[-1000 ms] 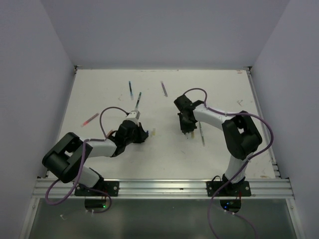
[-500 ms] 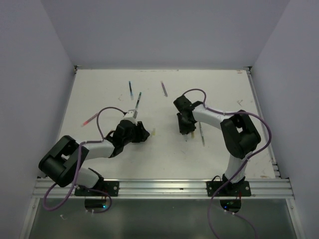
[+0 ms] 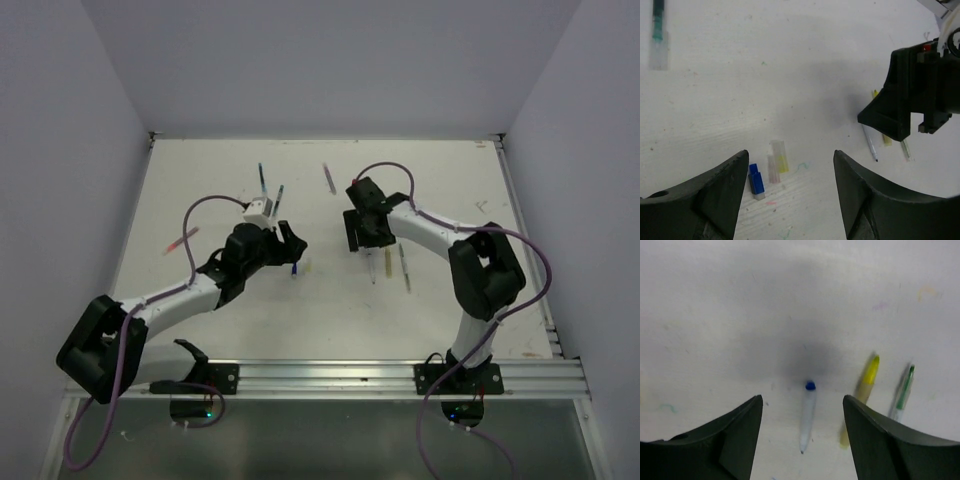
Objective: Open the pen caps
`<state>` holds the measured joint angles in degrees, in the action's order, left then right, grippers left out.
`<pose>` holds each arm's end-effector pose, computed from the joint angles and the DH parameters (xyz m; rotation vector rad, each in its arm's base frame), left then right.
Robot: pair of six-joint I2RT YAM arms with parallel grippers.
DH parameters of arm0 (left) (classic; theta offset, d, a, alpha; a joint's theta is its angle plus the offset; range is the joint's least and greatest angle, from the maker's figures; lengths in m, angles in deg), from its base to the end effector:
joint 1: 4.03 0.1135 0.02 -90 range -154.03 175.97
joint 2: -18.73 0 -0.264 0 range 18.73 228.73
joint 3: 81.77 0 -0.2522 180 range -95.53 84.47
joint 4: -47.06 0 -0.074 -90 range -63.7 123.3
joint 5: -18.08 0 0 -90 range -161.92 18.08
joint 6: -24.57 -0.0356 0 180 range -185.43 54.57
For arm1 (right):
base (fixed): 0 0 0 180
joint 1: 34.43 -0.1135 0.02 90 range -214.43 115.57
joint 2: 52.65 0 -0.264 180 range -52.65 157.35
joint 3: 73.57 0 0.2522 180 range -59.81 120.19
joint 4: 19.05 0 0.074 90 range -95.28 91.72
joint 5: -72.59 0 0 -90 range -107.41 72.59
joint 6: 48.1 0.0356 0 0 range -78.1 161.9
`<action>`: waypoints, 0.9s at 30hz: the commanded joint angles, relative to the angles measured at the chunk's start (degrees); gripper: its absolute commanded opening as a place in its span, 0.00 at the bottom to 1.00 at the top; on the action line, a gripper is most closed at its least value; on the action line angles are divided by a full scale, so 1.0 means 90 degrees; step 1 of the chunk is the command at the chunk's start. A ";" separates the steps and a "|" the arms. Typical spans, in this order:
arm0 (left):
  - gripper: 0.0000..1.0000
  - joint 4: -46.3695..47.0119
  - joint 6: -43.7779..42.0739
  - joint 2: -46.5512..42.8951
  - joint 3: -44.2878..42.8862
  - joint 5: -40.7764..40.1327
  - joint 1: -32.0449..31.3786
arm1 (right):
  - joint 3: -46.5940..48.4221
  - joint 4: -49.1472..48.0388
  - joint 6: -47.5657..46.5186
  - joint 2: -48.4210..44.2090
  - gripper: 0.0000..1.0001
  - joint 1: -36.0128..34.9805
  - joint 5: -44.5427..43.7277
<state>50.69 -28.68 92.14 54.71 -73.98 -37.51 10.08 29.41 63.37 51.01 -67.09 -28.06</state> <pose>0.2189 -0.1432 0.1923 -0.0837 2.1069 -0.7230 0.3061 0.1884 0.1824 -0.2175 2.7157 0.0096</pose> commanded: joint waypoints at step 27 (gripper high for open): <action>0.74 -0.1219 -0.0187 -0.2268 -0.0082 0.0161 0.0047 | 0.6658 0.0129 -0.0980 0.4771 0.76 0.0114 -0.0017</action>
<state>39.69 -29.09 72.90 54.23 -72.61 -37.46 66.95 28.15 55.68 92.10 -66.79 -28.33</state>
